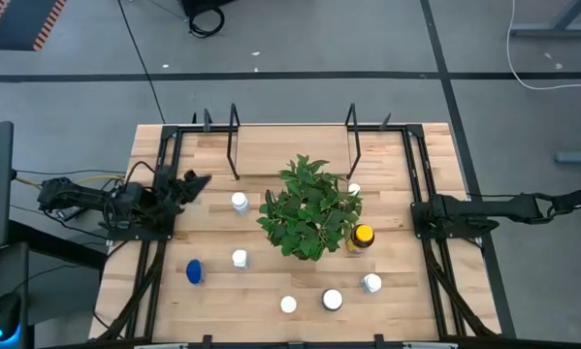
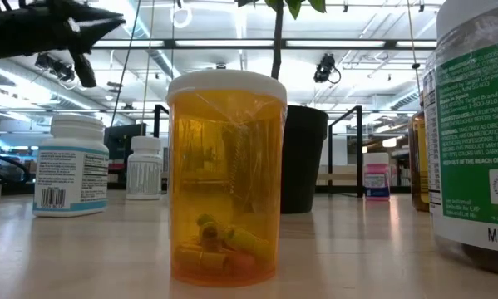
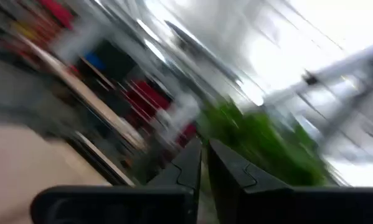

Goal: Pick and place medicine bottles onto shelf by color
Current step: Put the white pill bottle on the shelf

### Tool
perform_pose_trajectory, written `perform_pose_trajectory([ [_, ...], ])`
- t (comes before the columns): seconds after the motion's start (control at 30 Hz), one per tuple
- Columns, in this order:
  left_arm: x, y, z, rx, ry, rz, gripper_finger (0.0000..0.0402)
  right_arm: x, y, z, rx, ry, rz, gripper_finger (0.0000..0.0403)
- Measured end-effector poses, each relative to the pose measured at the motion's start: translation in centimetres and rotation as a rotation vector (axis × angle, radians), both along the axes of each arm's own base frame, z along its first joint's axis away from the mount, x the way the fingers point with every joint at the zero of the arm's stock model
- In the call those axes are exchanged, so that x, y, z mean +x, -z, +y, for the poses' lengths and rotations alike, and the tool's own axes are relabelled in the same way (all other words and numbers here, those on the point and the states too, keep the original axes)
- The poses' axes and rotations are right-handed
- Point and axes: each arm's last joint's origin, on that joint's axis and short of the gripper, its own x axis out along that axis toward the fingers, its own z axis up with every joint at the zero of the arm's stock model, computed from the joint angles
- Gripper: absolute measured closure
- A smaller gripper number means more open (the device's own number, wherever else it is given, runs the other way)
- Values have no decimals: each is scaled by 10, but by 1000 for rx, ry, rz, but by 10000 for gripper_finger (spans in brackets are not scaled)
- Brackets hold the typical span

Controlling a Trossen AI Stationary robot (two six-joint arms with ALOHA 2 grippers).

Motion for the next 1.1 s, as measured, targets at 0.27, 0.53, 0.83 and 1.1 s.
perform_pose_trajectory([
  [0.27, -17, -14, 14, -537, -266, -399, 367, 0, 0, 0, 0, 0, 0, 393],
  [0.53, -26, -43, 18, -662, -315, -579, 365, 0, 0, 0, 11, 33, 0, 393],
  [0.83, -11, -184, 11, 49, -347, 9, 369, 5, -1, -6, 176, 320, 67, 393],
  [1.1, 18, -260, 8, 334, -418, 428, 361, 83, -7, -39, 436, 359, 765, 393],
])
